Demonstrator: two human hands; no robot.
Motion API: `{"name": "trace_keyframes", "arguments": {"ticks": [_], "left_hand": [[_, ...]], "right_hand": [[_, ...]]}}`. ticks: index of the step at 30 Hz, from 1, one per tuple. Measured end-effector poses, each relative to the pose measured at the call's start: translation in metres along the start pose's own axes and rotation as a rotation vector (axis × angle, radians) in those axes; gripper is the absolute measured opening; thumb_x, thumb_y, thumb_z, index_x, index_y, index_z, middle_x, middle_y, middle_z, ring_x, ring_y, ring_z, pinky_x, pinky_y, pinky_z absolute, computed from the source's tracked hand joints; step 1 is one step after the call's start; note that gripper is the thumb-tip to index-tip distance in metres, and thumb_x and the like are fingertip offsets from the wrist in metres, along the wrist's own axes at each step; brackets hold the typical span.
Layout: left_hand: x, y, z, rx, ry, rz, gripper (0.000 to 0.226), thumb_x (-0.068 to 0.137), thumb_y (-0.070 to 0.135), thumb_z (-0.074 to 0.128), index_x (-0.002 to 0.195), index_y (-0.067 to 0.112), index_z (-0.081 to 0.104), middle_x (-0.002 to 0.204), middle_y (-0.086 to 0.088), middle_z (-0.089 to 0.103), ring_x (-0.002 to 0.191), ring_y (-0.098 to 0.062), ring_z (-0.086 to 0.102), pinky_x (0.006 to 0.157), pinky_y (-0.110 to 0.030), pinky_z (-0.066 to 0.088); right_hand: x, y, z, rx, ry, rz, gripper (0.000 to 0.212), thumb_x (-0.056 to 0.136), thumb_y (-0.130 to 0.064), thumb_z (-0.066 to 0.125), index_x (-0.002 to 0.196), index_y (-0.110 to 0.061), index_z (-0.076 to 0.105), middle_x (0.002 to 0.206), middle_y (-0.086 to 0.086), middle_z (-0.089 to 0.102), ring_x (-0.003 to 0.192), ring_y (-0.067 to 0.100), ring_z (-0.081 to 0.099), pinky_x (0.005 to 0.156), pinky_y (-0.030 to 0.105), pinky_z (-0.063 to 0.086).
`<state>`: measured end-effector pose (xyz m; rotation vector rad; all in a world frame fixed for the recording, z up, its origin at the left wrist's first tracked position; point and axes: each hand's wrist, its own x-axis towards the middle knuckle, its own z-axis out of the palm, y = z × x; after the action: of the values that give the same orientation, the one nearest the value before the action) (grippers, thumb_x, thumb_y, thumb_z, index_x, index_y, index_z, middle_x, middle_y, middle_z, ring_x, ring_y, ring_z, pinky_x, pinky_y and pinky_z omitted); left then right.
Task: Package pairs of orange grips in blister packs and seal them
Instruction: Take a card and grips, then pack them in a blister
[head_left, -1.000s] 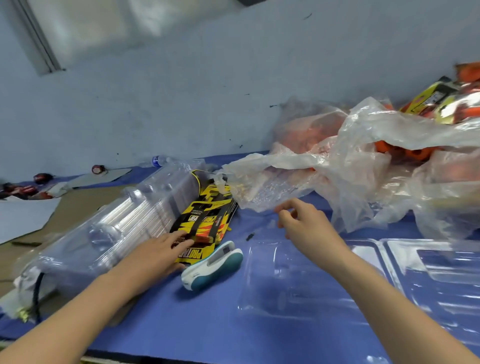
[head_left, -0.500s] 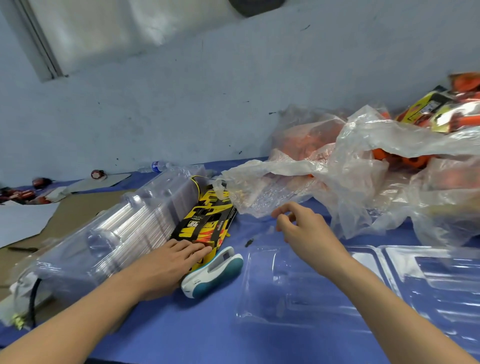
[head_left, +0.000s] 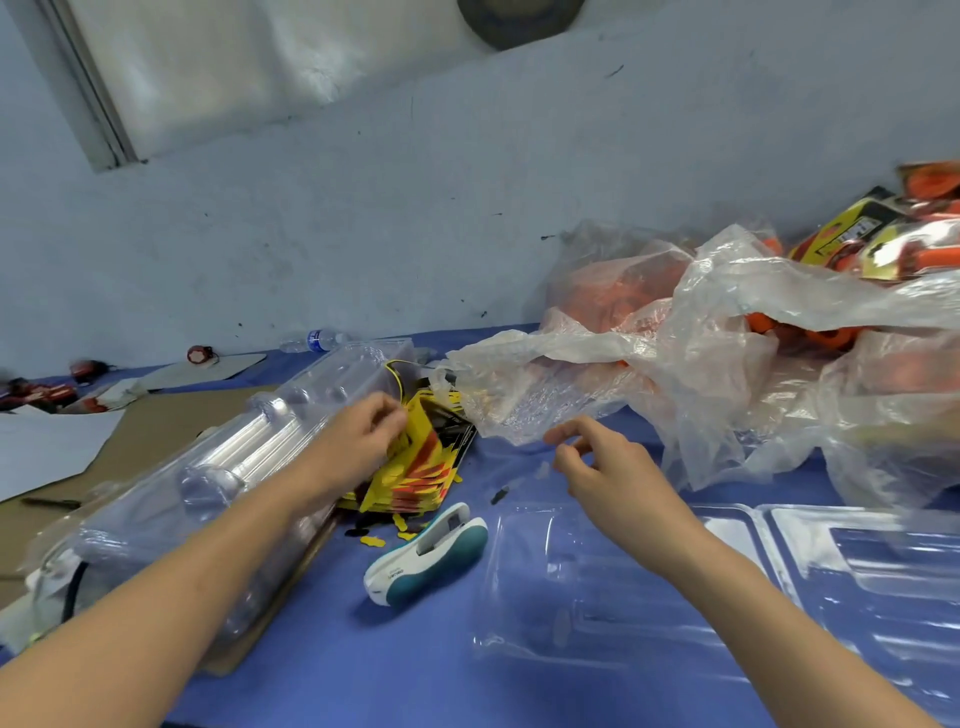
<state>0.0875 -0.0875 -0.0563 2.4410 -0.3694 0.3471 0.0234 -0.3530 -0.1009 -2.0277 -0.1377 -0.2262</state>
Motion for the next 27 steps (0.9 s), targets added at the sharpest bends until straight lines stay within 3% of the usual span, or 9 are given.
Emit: {"name": "trace_keyframes", "arguments": {"ticks": [3, 6, 9, 11, 15, 18, 20, 24, 27], "left_hand": [[0.003, 0.048, -0.021, -0.582, 0.120, -0.056, 0.020, 0.104, 0.015, 0.044, 0.093, 0.012, 0.060, 0.070, 0.005, 0.064, 0.070, -0.008, 0.059, 0.068, -0.019, 0.046], [-0.013, 0.080, -0.025, -1.303, -0.093, -0.075, 0.014, 0.094, 0.015, 0.044, 0.088, 0.016, 0.057, 0.063, 0.005, 0.049, 0.070, -0.014, 0.054, 0.074, -0.028, 0.045], [-0.030, 0.088, -0.002, -1.604, -0.221, -0.125, 0.015, 0.087, 0.013, 0.042, 0.090, 0.017, 0.056, 0.068, 0.005, 0.044, 0.073, -0.016, 0.054, 0.081, -0.029, 0.044], [-0.036, 0.088, 0.017, -1.694, -0.240, -0.202, 0.017, 0.084, 0.011, 0.041, 0.092, 0.015, 0.056, 0.069, 0.004, 0.044, 0.071, -0.017, 0.056, 0.081, -0.029, 0.043], [-0.040, 0.082, 0.044, -1.724, -0.337, -0.383, 0.015, 0.081, 0.007, 0.045, 0.089, 0.012, 0.057, 0.066, 0.001, 0.045, 0.065, -0.016, 0.058, 0.092, -0.029, 0.039], [-0.037, 0.077, 0.060, -1.626, -0.383, -0.530, 0.011, 0.085, 0.012, 0.050, 0.087, 0.013, 0.061, 0.066, 0.000, 0.050, 0.070, -0.017, 0.058, 0.083, -0.030, 0.043], [-0.036, 0.075, 0.067, -1.559, -0.348, -0.572, 0.015, 0.093, 0.020, 0.053, 0.093, 0.011, 0.065, 0.079, -0.006, 0.058, 0.079, -0.021, 0.061, 0.086, -0.033, 0.050], [-0.041, 0.072, 0.084, -1.384, -0.337, -0.538, 0.059, 0.101, 0.054, 0.038, 0.105, 0.005, 0.071, 0.103, -0.014, 0.070, 0.096, -0.029, 0.066, 0.093, -0.044, 0.049], [-0.047, 0.073, 0.100, -0.849, -0.155, -0.400, 0.028, 0.105, 0.024, 0.045, 0.105, 0.006, 0.067, 0.103, -0.015, 0.073, 0.084, -0.023, 0.070, 0.078, -0.039, 0.055]], "right_hand": [[0.000, -0.004, -0.003, 0.102, -0.004, -0.030, 0.026, 0.096, -0.042, 0.046, 0.120, -0.043, 0.052, 0.092, -0.020, 0.061, 0.066, 0.008, 0.058, 0.059, 0.024, 0.045], [0.000, -0.011, -0.011, 0.383, -0.024, -0.045, 0.038, 0.081, -0.070, 0.052, 0.117, -0.062, 0.048, 0.108, -0.033, 0.060, 0.099, -0.010, 0.059, 0.089, 0.026, 0.048], [-0.002, -0.010, -0.022, 0.495, 0.042, -0.034, 0.066, 0.066, -0.083, 0.053, 0.127, -0.058, 0.047, 0.122, -0.028, 0.060, 0.117, 0.001, 0.057, 0.103, 0.039, 0.045], [-0.005, -0.007, -0.032, 0.531, 0.125, -0.019, 0.078, 0.064, -0.081, 0.055, 0.133, -0.045, 0.048, 0.121, -0.017, 0.064, 0.110, 0.007, 0.063, 0.094, 0.035, 0.051], [-0.015, 0.000, -0.062, 0.633, 0.202, 0.055, 0.052, 0.074, -0.064, 0.059, 0.115, -0.032, 0.063, 0.092, -0.008, 0.073, 0.079, 0.016, 0.072, 0.068, 0.027, 0.051], [-0.023, 0.010, -0.078, 0.553, 0.210, 0.038, 0.018, 0.094, -0.032, 0.059, 0.088, -0.022, 0.072, 0.070, -0.003, 0.063, 0.054, 0.015, 0.059, 0.052, 0.025, 0.049], [-0.029, 0.014, -0.081, 0.501, 0.232, 0.063, 0.020, 0.097, -0.019, 0.057, 0.083, -0.018, 0.071, 0.063, -0.003, 0.060, 0.049, 0.016, 0.056, 0.044, 0.024, 0.047], [-0.045, 0.027, -0.090, 0.488, 0.340, 0.170, 0.022, 0.098, -0.016, 0.053, 0.083, -0.017, 0.069, 0.061, -0.003, 0.062, 0.053, 0.017, 0.065, 0.043, 0.022, 0.048], [-0.056, 0.033, -0.094, 0.491, 0.339, 0.263, 0.018, 0.098, -0.015, 0.052, 0.089, -0.014, 0.068, 0.064, -0.001, 0.066, 0.057, 0.018, 0.068, 0.045, 0.025, 0.050]]}}
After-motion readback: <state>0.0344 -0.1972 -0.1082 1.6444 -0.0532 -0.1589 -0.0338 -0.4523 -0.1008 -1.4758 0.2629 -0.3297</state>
